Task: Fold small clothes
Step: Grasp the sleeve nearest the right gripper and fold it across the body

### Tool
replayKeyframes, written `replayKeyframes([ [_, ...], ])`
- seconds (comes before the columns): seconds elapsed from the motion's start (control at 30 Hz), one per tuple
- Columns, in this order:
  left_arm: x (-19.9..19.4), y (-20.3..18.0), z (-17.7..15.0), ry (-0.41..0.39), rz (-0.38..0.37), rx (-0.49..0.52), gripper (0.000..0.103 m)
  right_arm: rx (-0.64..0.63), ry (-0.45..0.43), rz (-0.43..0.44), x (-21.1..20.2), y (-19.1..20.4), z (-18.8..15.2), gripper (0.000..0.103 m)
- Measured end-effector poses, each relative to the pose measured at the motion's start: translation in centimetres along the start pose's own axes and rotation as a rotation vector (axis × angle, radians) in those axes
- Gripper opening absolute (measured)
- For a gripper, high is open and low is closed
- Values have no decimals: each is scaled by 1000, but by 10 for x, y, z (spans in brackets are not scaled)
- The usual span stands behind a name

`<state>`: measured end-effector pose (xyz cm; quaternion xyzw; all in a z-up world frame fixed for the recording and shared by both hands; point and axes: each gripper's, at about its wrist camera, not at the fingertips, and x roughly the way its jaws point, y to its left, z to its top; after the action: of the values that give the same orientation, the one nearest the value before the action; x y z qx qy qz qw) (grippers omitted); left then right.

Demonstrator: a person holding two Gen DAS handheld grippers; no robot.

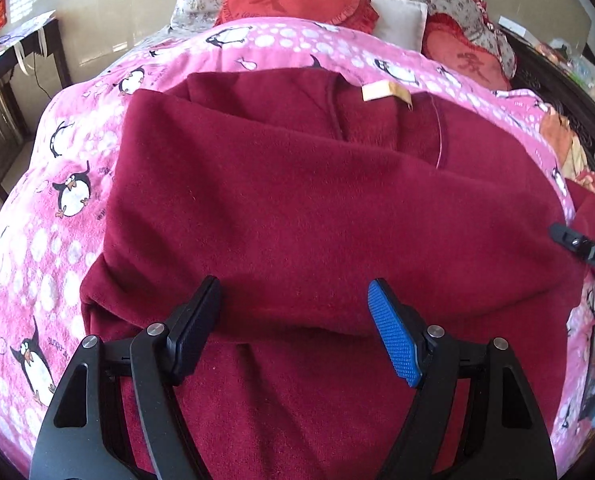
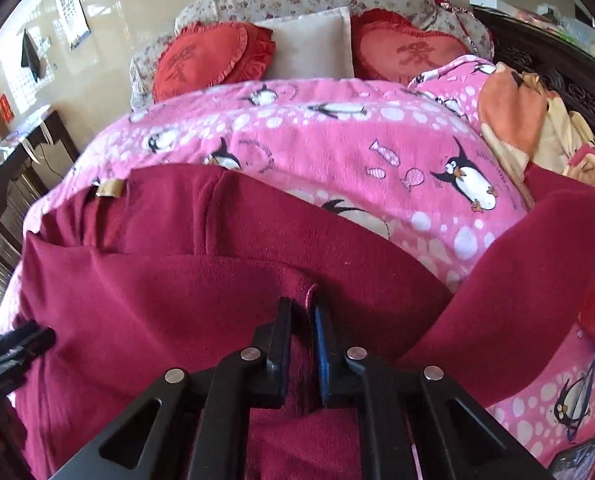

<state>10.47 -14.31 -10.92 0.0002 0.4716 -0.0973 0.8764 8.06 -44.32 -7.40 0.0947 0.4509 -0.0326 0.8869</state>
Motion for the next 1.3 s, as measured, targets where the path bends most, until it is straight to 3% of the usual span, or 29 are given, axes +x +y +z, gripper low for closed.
replayKeyframes([
  [0.03, 1, -1, -1, -3, 3, 4, 76, 11, -8, -7, -8, -3, -1, 38],
  [0.1, 4, -2, -2, 1, 9, 9, 76, 19, -50, 5, -20, -9, -5, 47],
  [0.23, 11, -7, -4, 17, 36, 36, 76, 36, 33, -9, -11, -26, -17, 47],
  [0.33, 11, -4, -6, 8, 22, 32, 77, 134, -30, 71, -33, -46, -18, 47],
  [0.4, 12, -2, -8, -2, 10, 24, 78, 184, -86, 73, -49, -60, -15, 47],
  [0.57, 11, -3, -14, -33, 17, 33, 79, 269, -128, -117, -68, -106, 5, 60],
  [0.63, 11, -3, -16, -41, 17, 34, 80, 337, -129, -140, -67, -126, 14, 61],
  [0.83, 11, -4, -16, -43, 20, 40, 81, 577, -111, -71, -55, -180, 35, 74],
  [1.0, 13, -6, -15, -45, 23, 48, 83, 658, -17, -35, -24, -200, 37, 73],
  [1.07, 13, -5, -14, -44, 20, 49, 83, 628, 1, 22, -17, -201, 31, 53],
  [1.1, 13, -5, -14, -42, 18, 50, 83, 598, 0, 12, -19, -198, 29, 27],
  [1.13, 12, -4, -13, -35, 14, 55, 83, 547, -23, -25, -27, -191, 25, 17],
  [1.23, 5, -2, -5, -13, 0, 52, 83, 441, -111, -44, -58, -173, 21, 12],
  [1.3, -10, 5, -1, -59, -21, 15, 83, 405, -173, -26, -83, -163, 20, 12],
])
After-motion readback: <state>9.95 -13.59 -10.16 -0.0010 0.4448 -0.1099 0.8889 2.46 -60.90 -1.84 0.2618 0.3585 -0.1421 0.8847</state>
